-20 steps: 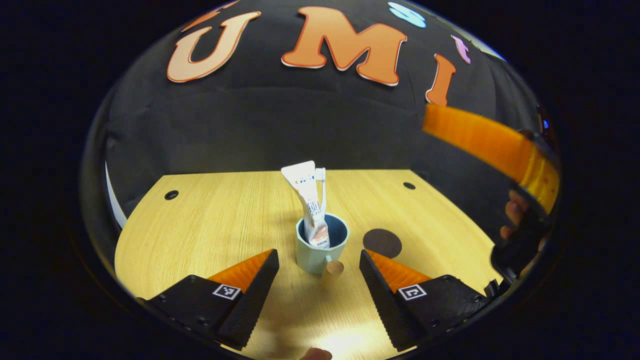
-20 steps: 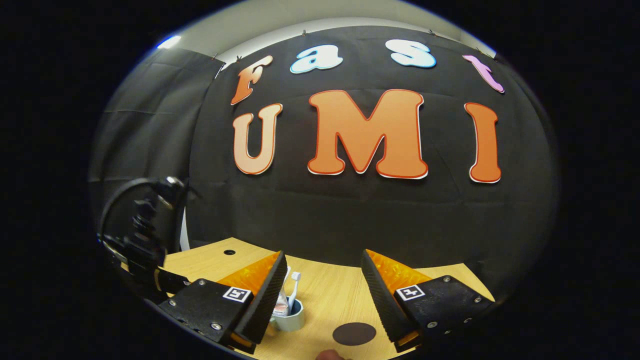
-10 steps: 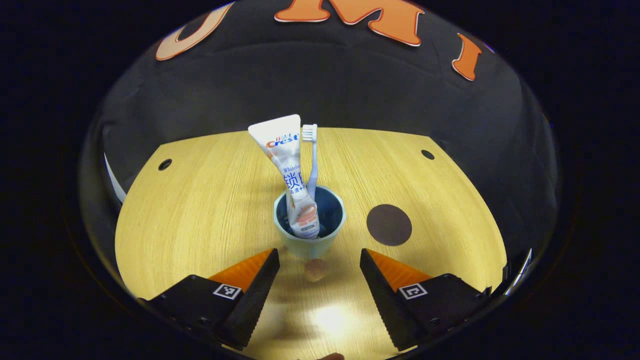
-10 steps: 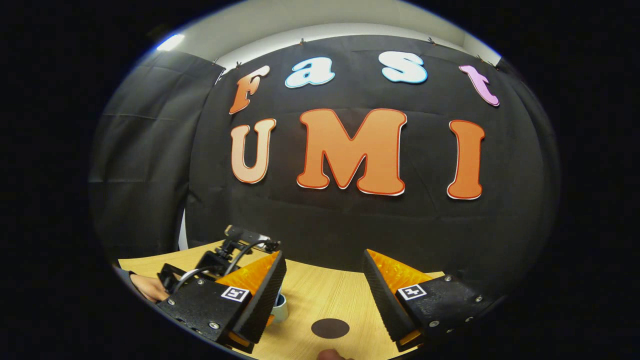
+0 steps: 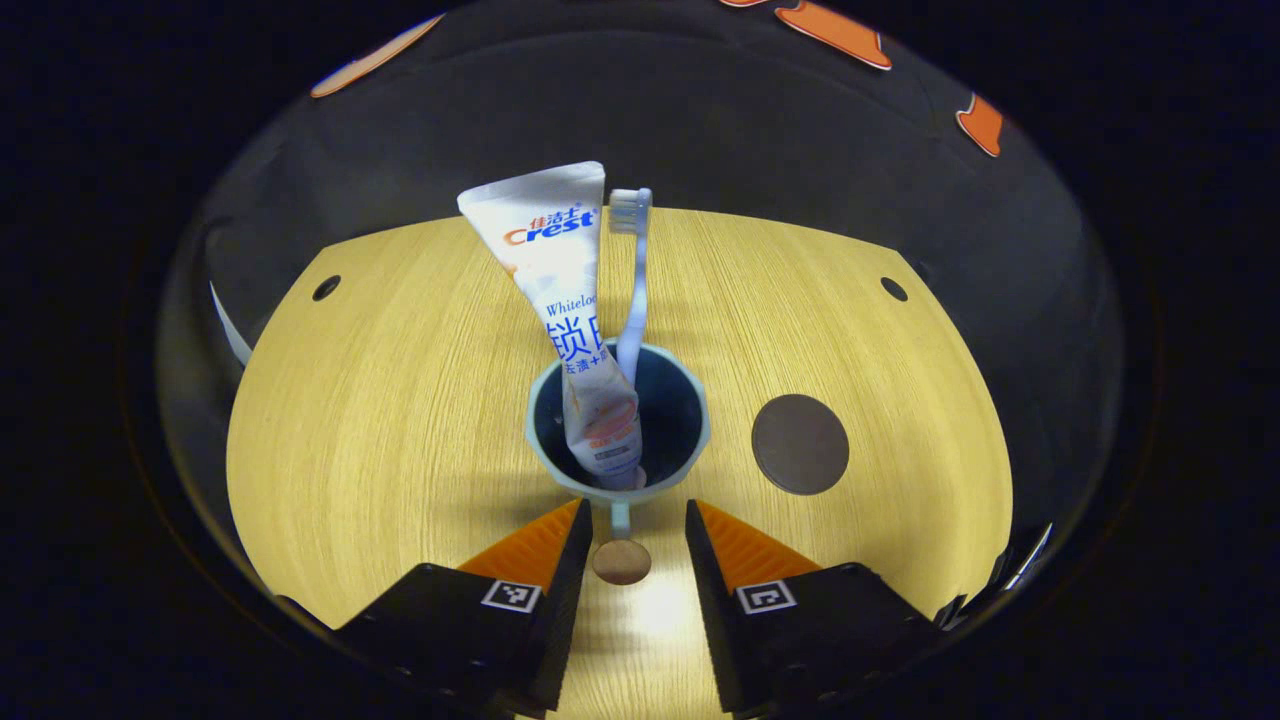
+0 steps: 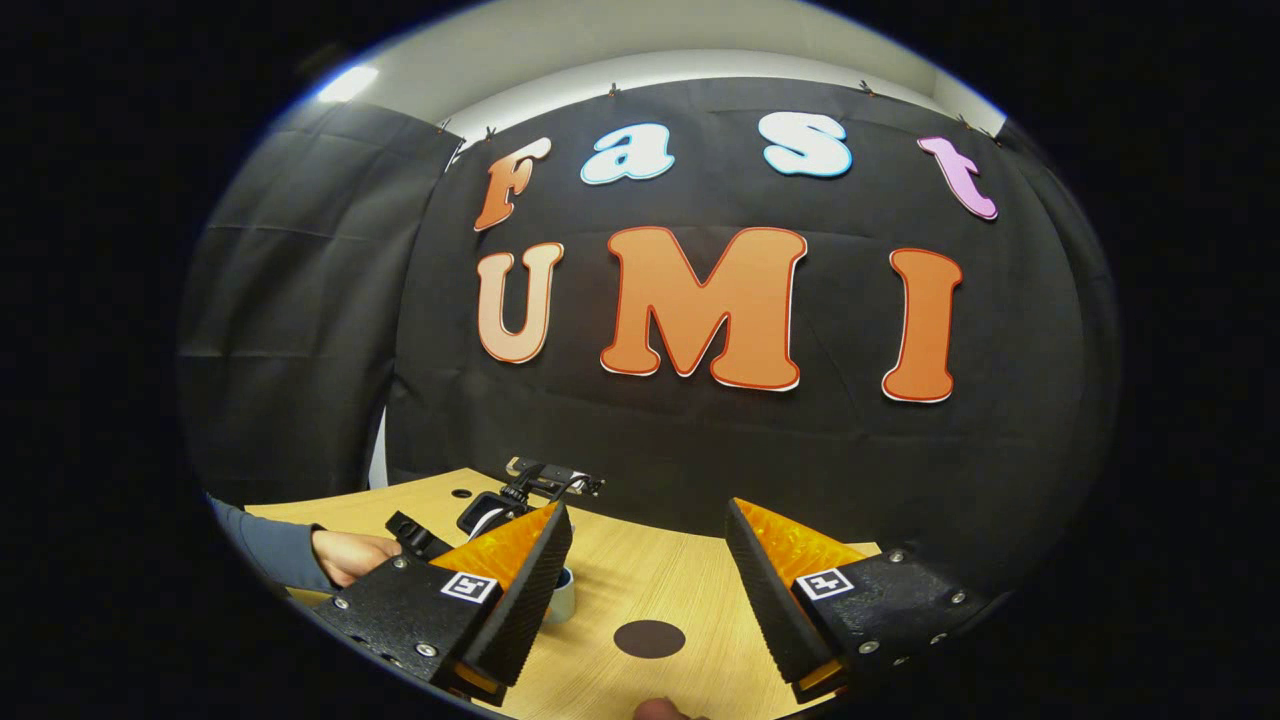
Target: Put the toothbrush and toothpaste on the desktop into the cup, then pick up the cup and place it on the coaster on the desktop.
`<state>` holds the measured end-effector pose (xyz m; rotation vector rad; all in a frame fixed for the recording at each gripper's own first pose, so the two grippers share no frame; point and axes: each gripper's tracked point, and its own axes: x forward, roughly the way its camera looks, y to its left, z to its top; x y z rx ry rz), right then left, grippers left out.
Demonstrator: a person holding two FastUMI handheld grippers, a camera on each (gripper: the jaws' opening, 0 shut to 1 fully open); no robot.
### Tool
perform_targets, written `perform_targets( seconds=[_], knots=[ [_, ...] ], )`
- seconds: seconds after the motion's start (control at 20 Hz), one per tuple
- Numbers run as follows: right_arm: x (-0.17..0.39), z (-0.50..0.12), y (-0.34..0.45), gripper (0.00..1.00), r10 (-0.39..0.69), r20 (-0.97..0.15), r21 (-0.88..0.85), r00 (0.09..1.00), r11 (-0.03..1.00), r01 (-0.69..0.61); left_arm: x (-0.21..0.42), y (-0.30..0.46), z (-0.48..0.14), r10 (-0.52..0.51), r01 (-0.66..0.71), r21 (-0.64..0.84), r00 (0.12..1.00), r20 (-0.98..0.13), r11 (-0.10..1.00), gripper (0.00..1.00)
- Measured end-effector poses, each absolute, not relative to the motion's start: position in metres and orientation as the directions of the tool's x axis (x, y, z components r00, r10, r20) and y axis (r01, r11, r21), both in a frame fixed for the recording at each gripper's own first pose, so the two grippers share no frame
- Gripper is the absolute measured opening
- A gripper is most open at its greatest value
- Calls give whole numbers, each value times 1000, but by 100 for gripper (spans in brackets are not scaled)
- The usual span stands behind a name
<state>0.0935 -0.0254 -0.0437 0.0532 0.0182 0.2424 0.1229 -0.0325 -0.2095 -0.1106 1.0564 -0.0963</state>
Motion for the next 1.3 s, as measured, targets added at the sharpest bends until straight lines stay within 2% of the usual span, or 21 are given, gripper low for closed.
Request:
perform_targets(
  seconds=[0.05, 0.1, 0.25, 0.3, 0.55, 1.1, 1.3],
  knots=[
    [92, -46, -27, 93, 240, -12, 61, 971, 969, -239, 123, -29, -212, -116, 8, -129, 486, -866, 992, 53],
    [92, -48, -29, 93, 240, -12, 67, 971, 969, -238, 122, -28, -211, -114, -5, -132, 483, -868, 991, 43],
    [94, -60, -34, 93, 241, -27, 92, 970, 967, -238, 123, -25, -216, -96, -44, -133, 479, -873, 990, 29],
    [95, -64, -35, 93, 240, -35, 103, 970, 967, -235, 122, -24, -215, -94, -45, -131, 479, -873, 990, 28],
    [97, -72, -42, 94, 223, -50, 133, 973, 967, -215, 123, -25, -214, -93, -31, -124, 495, -864, 992, 23],
    [95, -76, -50, 93, 209, -54, 168, 976, 966, -198, 113, -24, -180, -107, 31, -109, 569, -816, 994, 21],
    [93, -79, -55, 93, 202, -59, 181, 978, 965, -189, 113, -27, -181, -108, 42, -101, 550, -828, 994, 21]
  ],
)
